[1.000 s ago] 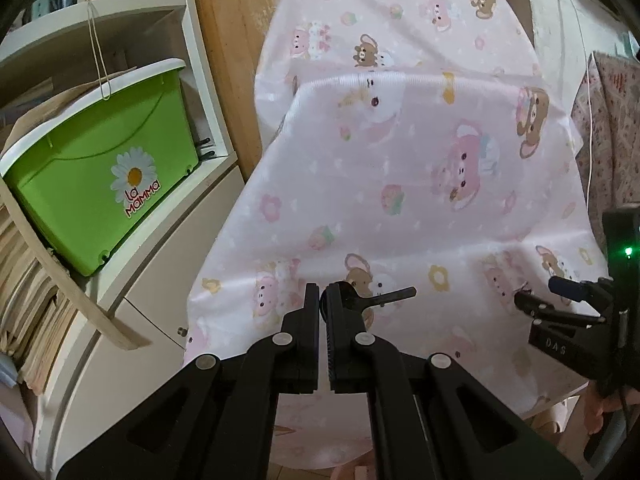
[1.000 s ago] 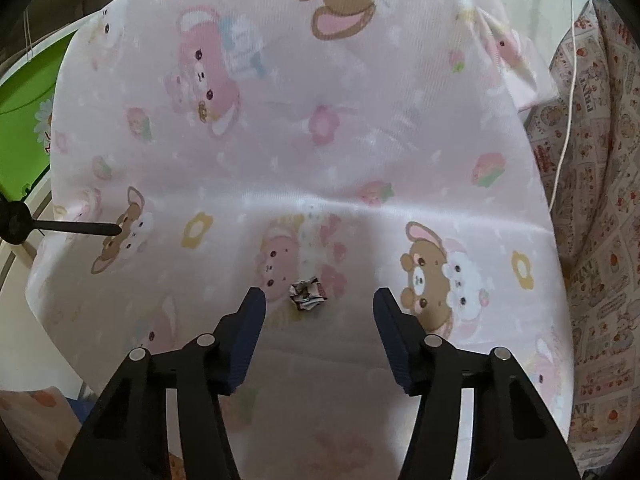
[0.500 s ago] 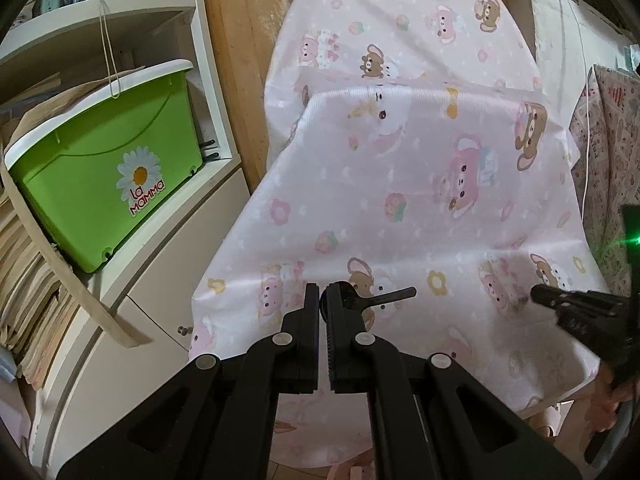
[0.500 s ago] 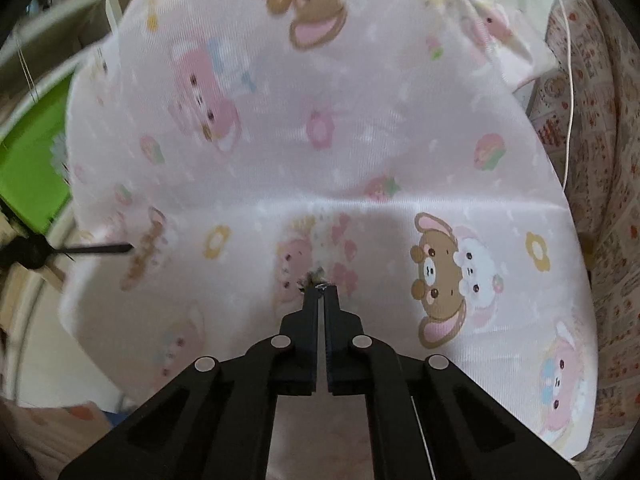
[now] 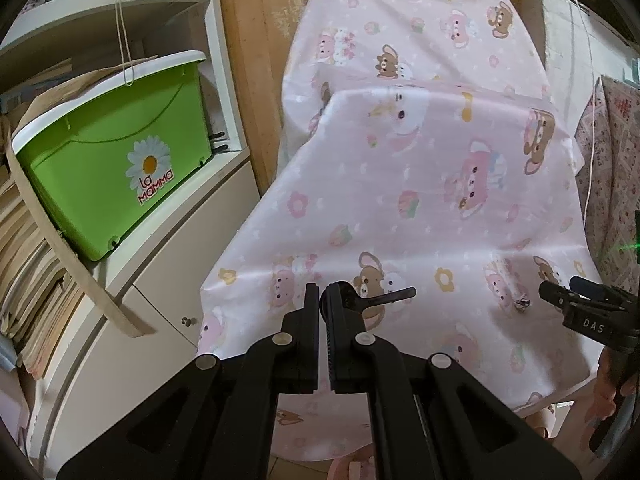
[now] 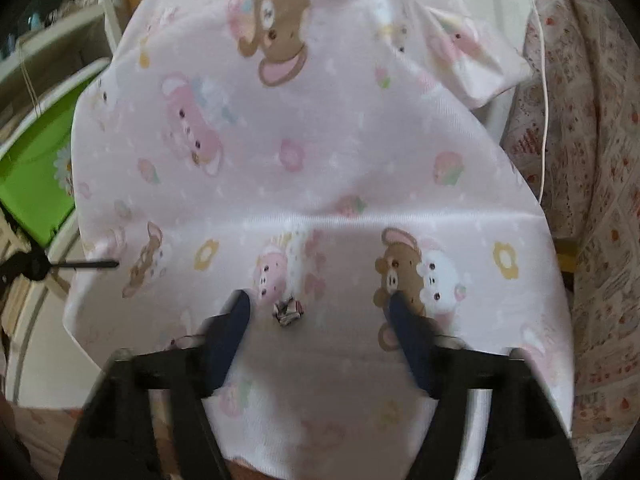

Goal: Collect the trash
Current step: 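Lift the black spoon with the left tool while the right tool grasps the small silver clip, then carry the spoon and silver clip down over the pink basket with both tools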

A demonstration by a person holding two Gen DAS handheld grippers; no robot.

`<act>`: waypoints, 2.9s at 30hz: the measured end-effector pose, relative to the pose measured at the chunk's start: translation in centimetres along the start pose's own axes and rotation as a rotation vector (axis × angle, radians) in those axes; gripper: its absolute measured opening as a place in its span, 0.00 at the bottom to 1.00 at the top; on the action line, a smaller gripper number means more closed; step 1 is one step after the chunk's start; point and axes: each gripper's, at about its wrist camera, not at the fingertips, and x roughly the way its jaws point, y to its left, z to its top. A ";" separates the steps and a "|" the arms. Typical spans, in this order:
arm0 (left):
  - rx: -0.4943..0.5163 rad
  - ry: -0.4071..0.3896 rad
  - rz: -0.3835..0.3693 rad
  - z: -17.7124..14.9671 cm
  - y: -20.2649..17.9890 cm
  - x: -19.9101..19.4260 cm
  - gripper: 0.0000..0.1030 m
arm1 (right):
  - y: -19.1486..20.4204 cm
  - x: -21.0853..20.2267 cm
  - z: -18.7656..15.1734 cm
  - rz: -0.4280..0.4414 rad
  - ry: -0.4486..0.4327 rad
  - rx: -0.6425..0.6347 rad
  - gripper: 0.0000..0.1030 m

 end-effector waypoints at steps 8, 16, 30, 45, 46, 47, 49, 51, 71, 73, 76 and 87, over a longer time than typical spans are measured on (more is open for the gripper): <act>-0.005 0.013 0.010 -0.1 0.4 0.5 0.02 | 4.4 2.8 -0.9 -0.129 0.039 -0.221 0.72; -0.011 0.018 0.010 -0.1 0.8 0.7 0.02 | 4.9 4.0 -1.1 -0.097 0.069 -0.193 0.20; -0.023 0.025 -0.032 -0.1 1.8 -1.5 0.02 | 4.8 -1.3 -1.2 0.039 -0.016 -0.149 0.19; 0.026 0.213 -0.051 -3.2 -0.9 -3.3 0.02 | 9.6 -7.7 -5.7 0.172 0.008 -0.368 0.19; 0.020 0.224 -0.063 -3.3 -0.9 -3.2 0.02 | 9.9 -8.1 -6.1 0.175 0.014 -0.383 0.19; 0.017 0.240 -0.076 -3.6 -1.0 -3.0 0.02 | 10.1 -8.3 -6.3 0.181 0.016 -0.388 0.20; 0.021 0.269 -0.095 -4.0 -1.3 -2.7 0.02 | 10.4 -8.8 -6.9 0.213 0.032 -0.394 0.19; 0.029 0.300 -0.112 -4.8 -1.8 -2.0 0.02 | 10.6 -9.1 -7.5 0.234 0.051 -0.401 0.19; 0.123 0.614 -0.165 -13.6 -6.4 4.9 0.03 | 11.5 -1.8 -12.7 0.150 0.310 -0.509 0.20; 0.128 0.625 -0.150 -14.3 -6.6 5.5 0.03 | 11.2 -0.7 -13.2 0.134 0.338 -0.500 0.20; 0.131 0.618 -0.138 -14.6 -6.7 6.0 0.03 | 10.7 0.5 -13.7 0.114 0.371 -0.475 0.20; 0.067 0.771 -0.134 -17.7 -6.5 10.2 0.03 | 10.6 3.7 -16.3 0.066 0.452 -0.520 0.20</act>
